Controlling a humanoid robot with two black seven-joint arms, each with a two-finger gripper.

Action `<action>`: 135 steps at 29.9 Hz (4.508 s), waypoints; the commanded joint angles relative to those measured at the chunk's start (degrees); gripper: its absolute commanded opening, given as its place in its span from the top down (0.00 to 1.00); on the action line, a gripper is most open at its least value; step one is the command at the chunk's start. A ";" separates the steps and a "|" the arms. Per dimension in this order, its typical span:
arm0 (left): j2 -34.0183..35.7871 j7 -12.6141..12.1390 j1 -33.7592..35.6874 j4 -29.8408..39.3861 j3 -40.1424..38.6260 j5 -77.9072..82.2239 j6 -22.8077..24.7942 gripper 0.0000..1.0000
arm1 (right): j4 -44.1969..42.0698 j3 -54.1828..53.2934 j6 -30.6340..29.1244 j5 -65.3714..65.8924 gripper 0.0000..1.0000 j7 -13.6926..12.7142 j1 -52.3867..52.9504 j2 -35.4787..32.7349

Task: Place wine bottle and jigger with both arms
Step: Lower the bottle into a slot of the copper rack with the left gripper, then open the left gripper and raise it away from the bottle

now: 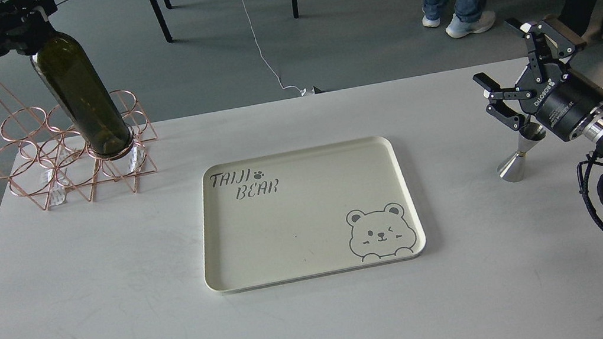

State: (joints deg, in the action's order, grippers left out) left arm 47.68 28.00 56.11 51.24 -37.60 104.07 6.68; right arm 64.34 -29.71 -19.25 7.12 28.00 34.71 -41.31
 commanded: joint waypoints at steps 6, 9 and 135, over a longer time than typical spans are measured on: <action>-0.22 0.00 -0.74 -0.79 0.07 -0.09 -0.09 0.82 | 0.00 -0.08 0.00 0.00 0.04 0.00 -0.35 0.00; -0.22 0.00 -0.82 -0.88 0.07 -0.09 -0.09 0.82 | 0.00 -0.09 0.00 0.00 0.04 0.00 -0.35 0.00; -4.96 0.00 -20.49 27.24 -2.38 -56.34 -0.35 0.02 | 0.00 -3.78 0.09 -0.09 0.01 0.00 -2.37 4.48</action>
State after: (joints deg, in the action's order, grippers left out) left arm 44.87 27.98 41.56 75.52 -38.55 47.85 6.58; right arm 64.57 -33.46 -19.27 7.02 28.00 32.62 -37.62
